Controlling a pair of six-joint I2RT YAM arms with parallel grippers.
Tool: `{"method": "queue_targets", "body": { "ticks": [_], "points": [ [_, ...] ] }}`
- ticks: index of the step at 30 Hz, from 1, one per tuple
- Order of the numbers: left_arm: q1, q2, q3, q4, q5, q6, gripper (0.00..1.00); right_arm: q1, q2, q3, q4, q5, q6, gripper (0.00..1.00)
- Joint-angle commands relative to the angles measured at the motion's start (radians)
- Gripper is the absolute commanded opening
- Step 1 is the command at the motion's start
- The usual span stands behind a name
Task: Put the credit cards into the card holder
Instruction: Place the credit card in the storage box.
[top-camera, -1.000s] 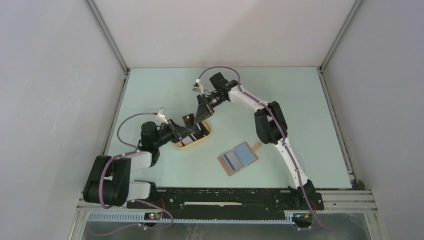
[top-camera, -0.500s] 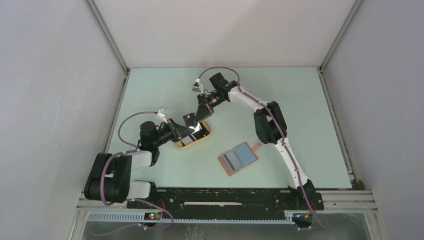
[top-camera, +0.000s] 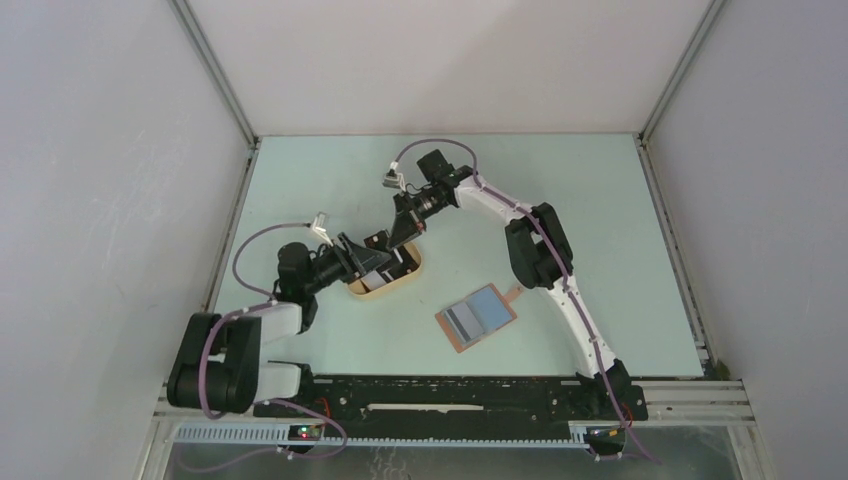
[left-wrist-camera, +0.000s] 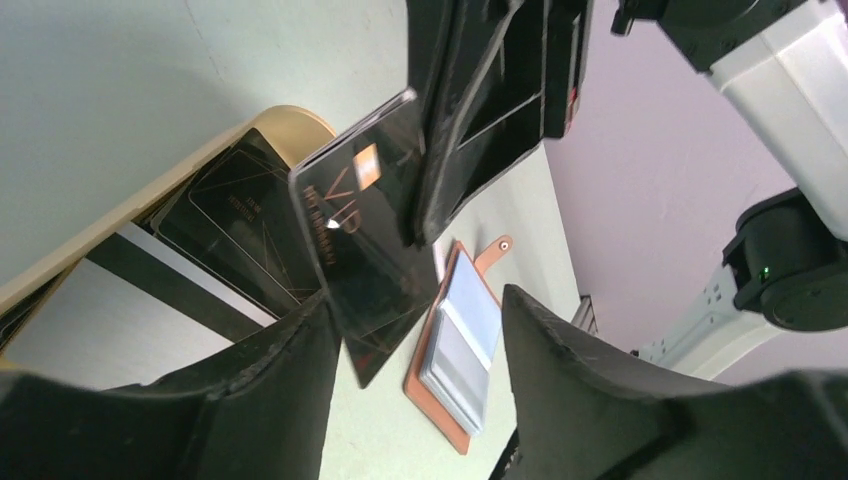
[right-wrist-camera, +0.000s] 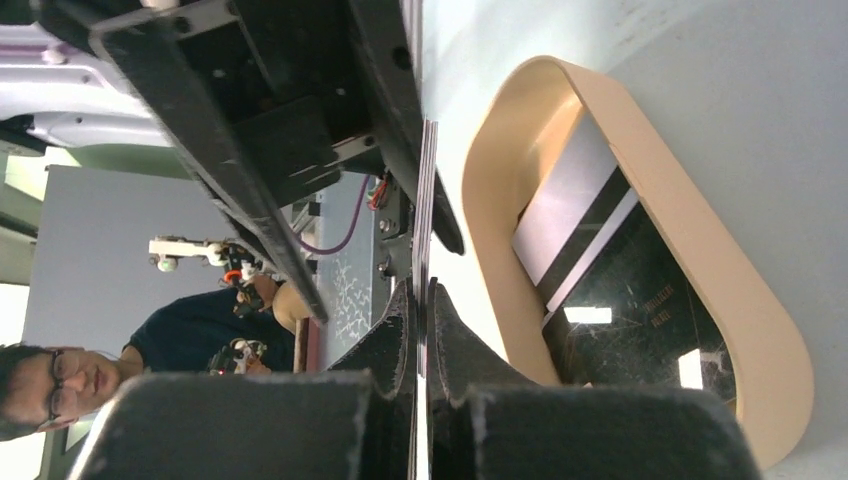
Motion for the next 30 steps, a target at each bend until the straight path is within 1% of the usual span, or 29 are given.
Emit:
{"method": "queue_targets", "body": {
  "ticks": [1,6,11,12,13,14,15,17,19,20,22,23,25,27,29,30],
  "points": [
    [-0.010,-0.108,0.039,-0.179,-0.096,0.105,0.66,0.012,-0.073,-0.012,0.008,0.065,0.015,0.00],
    [-0.029,-0.107,0.071,-0.223,-0.108,0.116,0.67,0.023,-0.077,-0.012,0.010,0.068,0.035,0.00],
    [-0.030,-0.077,0.056,-0.178,-0.109,0.084,0.67,0.023,-0.089,-0.028,0.045,0.034,0.071,0.00],
    [-0.030,-0.071,0.053,-0.158,-0.102,0.071,0.63,0.023,-0.090,-0.030,0.048,0.034,0.072,0.00],
    [-0.029,-0.063,0.050,-0.135,-0.095,0.058,0.56,0.023,-0.090,-0.030,0.048,0.033,0.074,0.00],
    [-0.029,-0.051,0.051,-0.110,-0.085,0.043,0.46,0.023,-0.090,-0.032,0.050,0.033,0.074,0.00],
    [-0.030,-0.041,0.050,-0.086,-0.072,0.029,0.42,0.023,-0.089,-0.032,0.049,0.032,0.073,0.00],
    [-0.029,-0.018,0.050,-0.042,-0.050,0.007,0.22,0.022,-0.090,-0.034,0.050,0.029,0.075,0.00],
    [-0.029,-0.001,0.048,-0.011,-0.036,-0.002,0.05,0.022,-0.089,-0.034,0.052,0.019,0.073,0.00],
    [-0.029,0.008,0.046,0.002,-0.028,-0.003,0.01,0.019,-0.089,-0.034,0.052,0.011,0.072,0.00],
    [-0.028,0.024,0.045,0.026,-0.009,-0.004,0.00,0.012,-0.085,-0.034,0.059,-0.024,0.070,0.00],
    [-0.027,0.028,0.044,0.036,0.000,-0.004,0.00,0.009,-0.081,-0.034,0.064,-0.041,0.071,0.02],
    [-0.016,0.034,0.041,0.050,0.015,-0.005,0.00,0.000,-0.075,-0.032,0.061,-0.065,0.057,0.18],
    [-0.005,0.034,0.041,0.057,0.024,-0.006,0.00,-0.010,-0.076,-0.033,0.048,-0.077,0.031,0.31],
    [0.004,0.032,0.039,0.060,0.033,-0.005,0.00,-0.018,-0.078,-0.029,0.033,-0.084,0.005,0.39],
    [0.008,0.031,0.038,0.062,0.039,-0.003,0.00,-0.022,-0.080,-0.027,0.024,-0.083,-0.006,0.41]
  ]
}}
